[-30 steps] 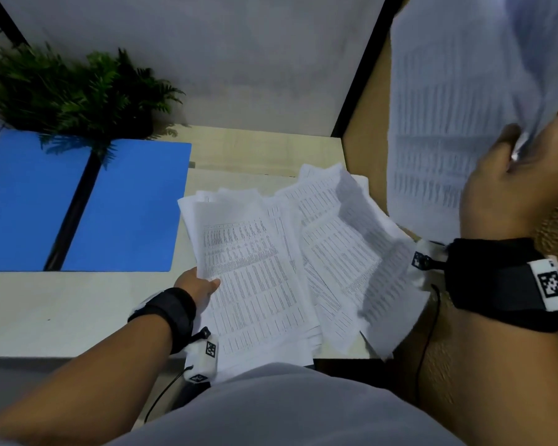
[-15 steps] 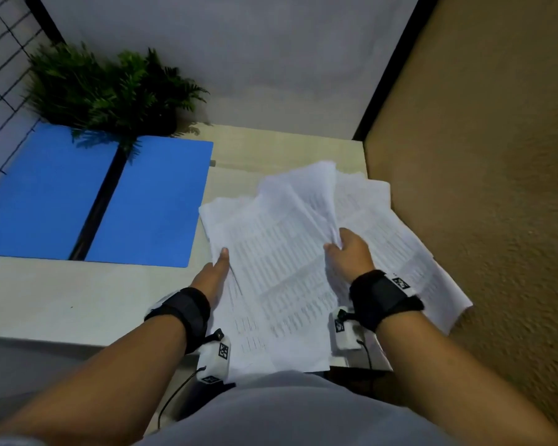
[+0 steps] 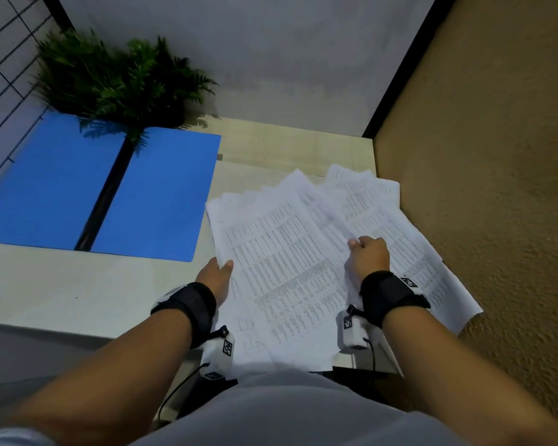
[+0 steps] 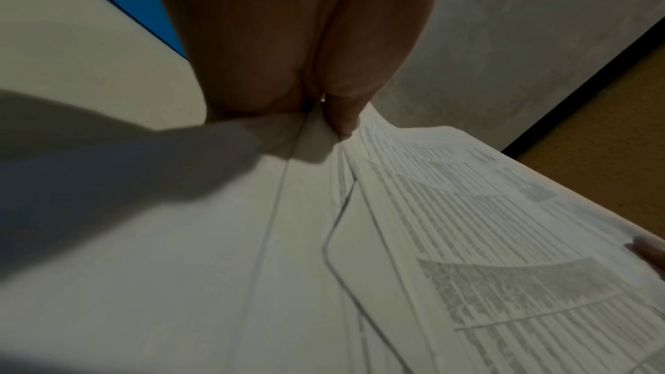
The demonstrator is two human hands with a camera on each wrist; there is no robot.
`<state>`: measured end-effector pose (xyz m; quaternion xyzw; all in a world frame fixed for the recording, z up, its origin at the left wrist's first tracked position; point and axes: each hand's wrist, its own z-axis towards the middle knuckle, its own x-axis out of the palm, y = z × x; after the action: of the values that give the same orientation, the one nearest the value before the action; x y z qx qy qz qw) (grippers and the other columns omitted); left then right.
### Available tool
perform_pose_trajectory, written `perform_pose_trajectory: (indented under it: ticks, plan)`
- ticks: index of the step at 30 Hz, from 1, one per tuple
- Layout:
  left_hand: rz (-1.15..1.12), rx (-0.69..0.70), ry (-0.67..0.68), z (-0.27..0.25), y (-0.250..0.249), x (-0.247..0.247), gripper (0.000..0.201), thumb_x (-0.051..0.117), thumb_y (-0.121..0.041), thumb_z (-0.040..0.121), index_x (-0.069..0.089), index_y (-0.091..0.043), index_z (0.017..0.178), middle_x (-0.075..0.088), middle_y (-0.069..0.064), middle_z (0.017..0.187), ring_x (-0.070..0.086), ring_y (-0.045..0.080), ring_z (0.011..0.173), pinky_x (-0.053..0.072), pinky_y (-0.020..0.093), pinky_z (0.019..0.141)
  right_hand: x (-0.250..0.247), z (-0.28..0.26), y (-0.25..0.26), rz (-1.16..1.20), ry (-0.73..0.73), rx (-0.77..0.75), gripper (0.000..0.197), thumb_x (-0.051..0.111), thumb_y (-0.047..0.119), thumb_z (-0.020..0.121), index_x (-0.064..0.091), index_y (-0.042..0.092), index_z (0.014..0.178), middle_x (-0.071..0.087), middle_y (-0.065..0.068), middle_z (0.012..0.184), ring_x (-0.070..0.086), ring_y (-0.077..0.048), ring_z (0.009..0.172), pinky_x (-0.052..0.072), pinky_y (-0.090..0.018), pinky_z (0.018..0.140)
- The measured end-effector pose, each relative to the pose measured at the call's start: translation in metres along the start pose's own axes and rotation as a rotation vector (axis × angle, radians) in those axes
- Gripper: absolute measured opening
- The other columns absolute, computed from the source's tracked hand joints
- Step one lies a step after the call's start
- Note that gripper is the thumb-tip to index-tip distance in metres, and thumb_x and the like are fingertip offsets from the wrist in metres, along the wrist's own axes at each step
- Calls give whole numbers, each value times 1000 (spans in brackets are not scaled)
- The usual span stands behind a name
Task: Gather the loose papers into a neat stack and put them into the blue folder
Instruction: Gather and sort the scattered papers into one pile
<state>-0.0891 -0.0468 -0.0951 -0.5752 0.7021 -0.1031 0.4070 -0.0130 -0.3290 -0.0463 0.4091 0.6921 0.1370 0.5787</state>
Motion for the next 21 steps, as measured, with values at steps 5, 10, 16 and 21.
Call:
perform_pose_trajectory:
  ticks: [5,10,16,21]
  plan:
    - [20,4,14,1,1,1,55,35,-39,102,34,-5,146,42,14,150,43,31,136,34,36,109,5,-2,-9,-131,134,214,38,41,20,101,56,-6,124,58,-24,128,54,-36,121,42,-38,100]
    - [-16,6,8,3,2,1,52,36,-37,103,36,-5,144,45,14,148,45,31,134,36,35,106,27,-18,-11,-301,301,264,19,59,16,88,50,8,73,55,-4,77,61,-21,94,49,-26,73]
    - [-80,24,-4,2,1,4,51,35,-36,103,38,-7,144,46,13,147,45,31,134,35,36,107,18,-28,-1,194,244,141,41,36,19,104,37,6,143,48,-14,138,48,-28,123,35,-29,102]
    - [-115,-12,18,7,5,3,69,36,-52,98,27,-9,151,34,10,156,35,30,143,28,41,117,40,-24,2,-180,423,-90,46,34,2,99,40,12,143,45,-6,118,51,-21,100,37,-21,90]
